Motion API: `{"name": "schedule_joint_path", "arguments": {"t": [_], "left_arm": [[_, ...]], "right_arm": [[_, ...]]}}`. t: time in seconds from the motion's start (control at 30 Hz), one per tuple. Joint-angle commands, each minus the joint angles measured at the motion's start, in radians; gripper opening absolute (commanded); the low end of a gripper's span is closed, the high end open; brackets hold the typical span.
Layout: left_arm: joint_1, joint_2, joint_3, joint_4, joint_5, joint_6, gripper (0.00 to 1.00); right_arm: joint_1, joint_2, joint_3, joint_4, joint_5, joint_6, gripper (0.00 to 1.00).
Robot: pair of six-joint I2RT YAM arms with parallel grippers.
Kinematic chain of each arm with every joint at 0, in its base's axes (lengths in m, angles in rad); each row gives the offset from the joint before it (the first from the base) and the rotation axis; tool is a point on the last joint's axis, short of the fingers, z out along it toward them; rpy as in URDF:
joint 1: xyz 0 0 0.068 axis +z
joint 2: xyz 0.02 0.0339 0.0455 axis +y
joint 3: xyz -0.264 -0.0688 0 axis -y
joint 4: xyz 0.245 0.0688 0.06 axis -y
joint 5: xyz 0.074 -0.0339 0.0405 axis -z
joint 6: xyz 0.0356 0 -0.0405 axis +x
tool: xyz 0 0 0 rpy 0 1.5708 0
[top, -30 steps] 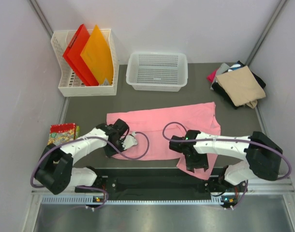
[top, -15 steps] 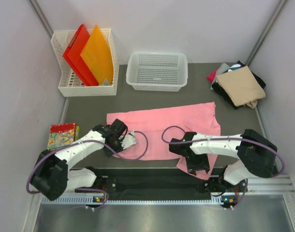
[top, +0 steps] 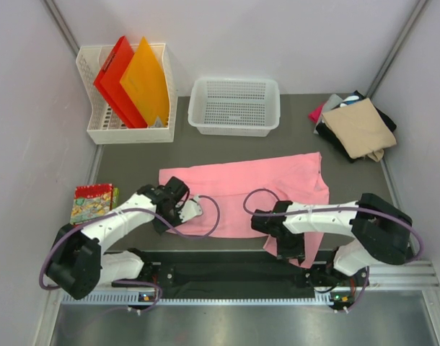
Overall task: Fold and stack the t-shirts
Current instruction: Grap the side of the flattened tshirt closest away from the robot with both arms
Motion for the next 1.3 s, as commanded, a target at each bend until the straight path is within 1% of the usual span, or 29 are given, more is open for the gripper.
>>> {"name": "schedule_joint_path", "arguments": {"t": [0.0,0.07,0.13,0.3,0.43,0.5,0.6,0.7,0.8,0.9,1.0,1.1,1.17,1.2,1.23,1.27], "left_arm": [[0.007,-0.024,0.043,-0.046,-0.016,0.009,0.0],[0.007,-0.025,0.049,-0.052,-0.011,0.003,0.0],[0.01,-0.025,0.052,-0.061,-0.01,0.003,0.0],[0.009,-0.025,0.069,-0.077,-0.019,0.0,0.0],[0.009,-0.039,0.077,-0.097,-0.014,-0.006,0.0],[0.009,-0.051,0.072,-0.104,-0.016,-0.009,0.0],[0.009,-0.06,0.065,-0.106,-0.016,-0.014,0.0],[0.009,-0.064,0.068,-0.112,-0.008,-0.014,0.0],[0.01,-0.068,0.068,-0.109,-0.008,-0.012,0.0],[0.009,-0.059,0.065,-0.107,-0.008,-0.012,0.0],[0.01,-0.059,0.057,-0.103,-0.013,-0.011,0.0],[0.01,-0.062,0.051,-0.1,-0.016,-0.003,0.0],[0.01,-0.057,0.051,-0.098,-0.017,0.002,0.0],[0.012,-0.059,0.051,-0.097,-0.019,0.002,0.0],[0.012,-0.056,0.052,-0.095,-0.017,0.003,0.0],[0.012,-0.053,0.052,-0.092,-0.016,0.003,0.0]], "right_arm": [[0.017,-0.048,-0.074,0.086,0.001,0.136,0.41],[0.019,-0.074,-0.1,0.083,0.015,0.196,0.44],[0.019,-0.105,-0.115,0.089,0.02,0.25,0.53],[0.013,-0.136,-0.175,0.16,0.001,0.316,0.55],[0.002,-0.174,-0.21,0.164,0.013,0.374,0.64],[-0.001,-0.197,-0.207,0.137,0.039,0.385,0.64],[-0.026,-0.226,-0.221,0.138,0.052,0.388,0.63],[-0.046,-0.232,-0.239,0.158,0.061,0.387,0.59],[-0.069,-0.183,-0.22,0.164,0.09,0.353,0.57],[-0.092,-0.116,-0.172,0.16,0.118,0.313,0.62],[-0.096,-0.093,-0.146,0.167,0.151,0.316,0.63],[-0.127,-0.099,-0.126,0.152,0.191,0.31,0.56],[-0.136,-0.122,-0.123,0.135,0.208,0.31,0.45],[-0.141,-0.129,-0.123,0.129,0.213,0.316,0.4],[-0.142,-0.139,-0.124,0.123,0.216,0.319,0.28],[-0.147,-0.155,-0.127,0.109,0.225,0.324,0.21]]}}
